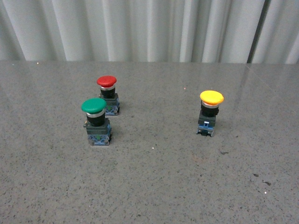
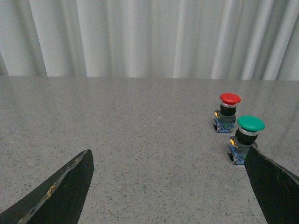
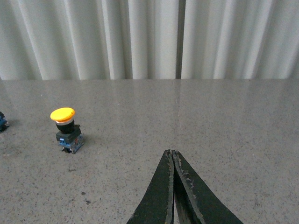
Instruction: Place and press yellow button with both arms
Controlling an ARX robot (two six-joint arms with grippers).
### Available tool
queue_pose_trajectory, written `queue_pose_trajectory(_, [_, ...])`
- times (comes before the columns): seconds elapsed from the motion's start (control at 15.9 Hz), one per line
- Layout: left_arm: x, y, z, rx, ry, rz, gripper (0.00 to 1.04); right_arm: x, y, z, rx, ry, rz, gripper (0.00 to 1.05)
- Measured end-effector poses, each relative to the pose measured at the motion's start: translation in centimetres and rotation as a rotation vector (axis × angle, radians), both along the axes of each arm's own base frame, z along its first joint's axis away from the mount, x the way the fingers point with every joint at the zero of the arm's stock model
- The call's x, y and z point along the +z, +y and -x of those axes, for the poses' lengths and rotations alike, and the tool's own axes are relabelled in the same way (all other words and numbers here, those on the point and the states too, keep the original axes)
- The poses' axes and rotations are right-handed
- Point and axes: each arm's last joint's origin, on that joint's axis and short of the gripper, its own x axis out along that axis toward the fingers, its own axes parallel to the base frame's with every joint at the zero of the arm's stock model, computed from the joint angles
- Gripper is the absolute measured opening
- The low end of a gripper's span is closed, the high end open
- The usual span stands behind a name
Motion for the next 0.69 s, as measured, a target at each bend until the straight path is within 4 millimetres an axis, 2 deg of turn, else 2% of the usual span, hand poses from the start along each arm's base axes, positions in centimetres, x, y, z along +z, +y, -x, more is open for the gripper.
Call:
queue_pose_trajectory(0.19, [0.0, 0.0, 0.0, 0.0, 0.0, 0.0, 0.98, 0.06, 0.0, 0.01, 0.001, -0.007, 0.0, 0.02])
queue_pose_trajectory(0.25, [0.0, 0.0, 0.0, 0.0, 0.0, 0.0, 0.98, 0.06, 0.0, 0.01, 0.001, -0.006, 0.0, 0.05])
queue_pose_trajectory(0.69, [-0.01, 0.0, 0.0, 0.0, 0.001, 0.0, 0.98, 0.06, 0.0, 0.01, 0.0, -0.006, 0.0, 0.81])
